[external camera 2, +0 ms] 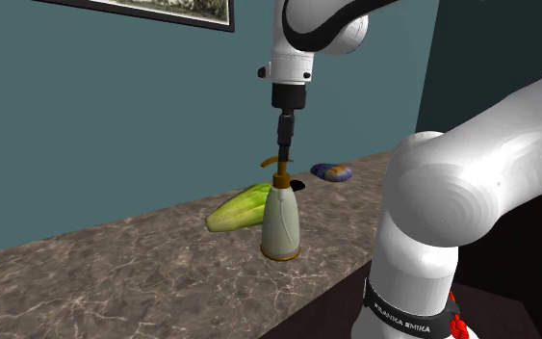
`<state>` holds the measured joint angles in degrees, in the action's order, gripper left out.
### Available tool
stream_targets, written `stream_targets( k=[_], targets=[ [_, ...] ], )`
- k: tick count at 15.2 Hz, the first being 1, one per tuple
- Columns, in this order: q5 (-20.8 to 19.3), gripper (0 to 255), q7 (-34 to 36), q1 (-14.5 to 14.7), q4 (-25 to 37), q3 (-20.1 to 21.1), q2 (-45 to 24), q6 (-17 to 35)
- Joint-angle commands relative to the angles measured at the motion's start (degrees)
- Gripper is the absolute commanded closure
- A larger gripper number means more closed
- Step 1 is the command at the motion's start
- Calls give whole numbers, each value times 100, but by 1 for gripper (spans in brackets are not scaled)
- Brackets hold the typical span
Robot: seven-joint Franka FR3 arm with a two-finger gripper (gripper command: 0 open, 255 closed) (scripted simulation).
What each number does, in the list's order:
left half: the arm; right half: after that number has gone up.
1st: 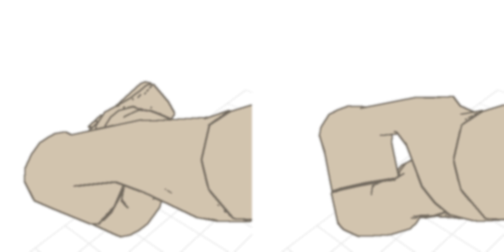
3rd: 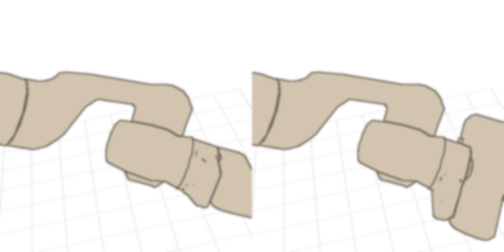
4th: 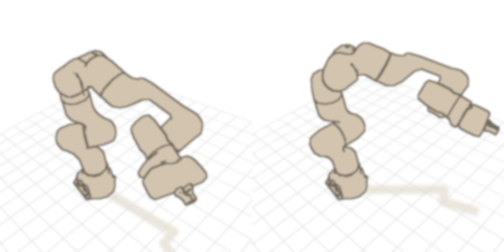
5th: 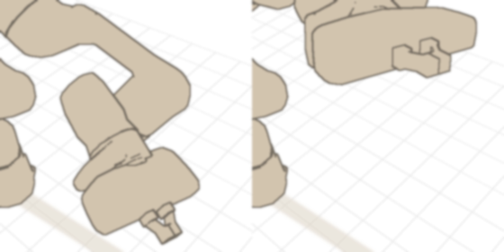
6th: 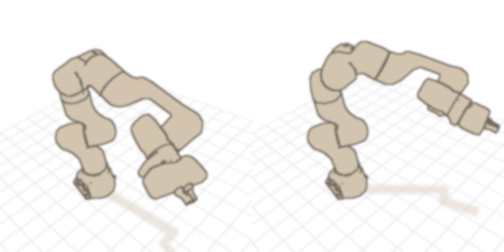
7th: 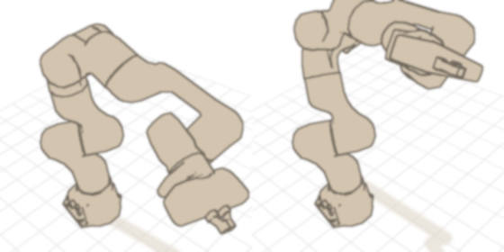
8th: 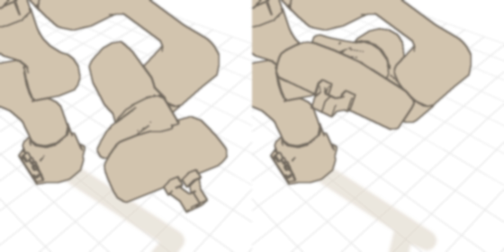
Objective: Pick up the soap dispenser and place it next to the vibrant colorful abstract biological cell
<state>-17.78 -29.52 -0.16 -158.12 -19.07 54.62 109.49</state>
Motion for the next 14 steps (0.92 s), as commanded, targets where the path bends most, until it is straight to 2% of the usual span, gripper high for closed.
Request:
stream_targets(
  k=[1, 5, 13, 14],
  targets=[
    [-72, 0, -44, -25, -140, -89, -49, 198],
    [-188, 0, -28, -64, -415, -209, -193, 615],
    [-188, 0, -28, -63, -414, -209, -193, 614],
    [-188, 255, -28, -63, -414, -209, -193, 614]
  ],
)
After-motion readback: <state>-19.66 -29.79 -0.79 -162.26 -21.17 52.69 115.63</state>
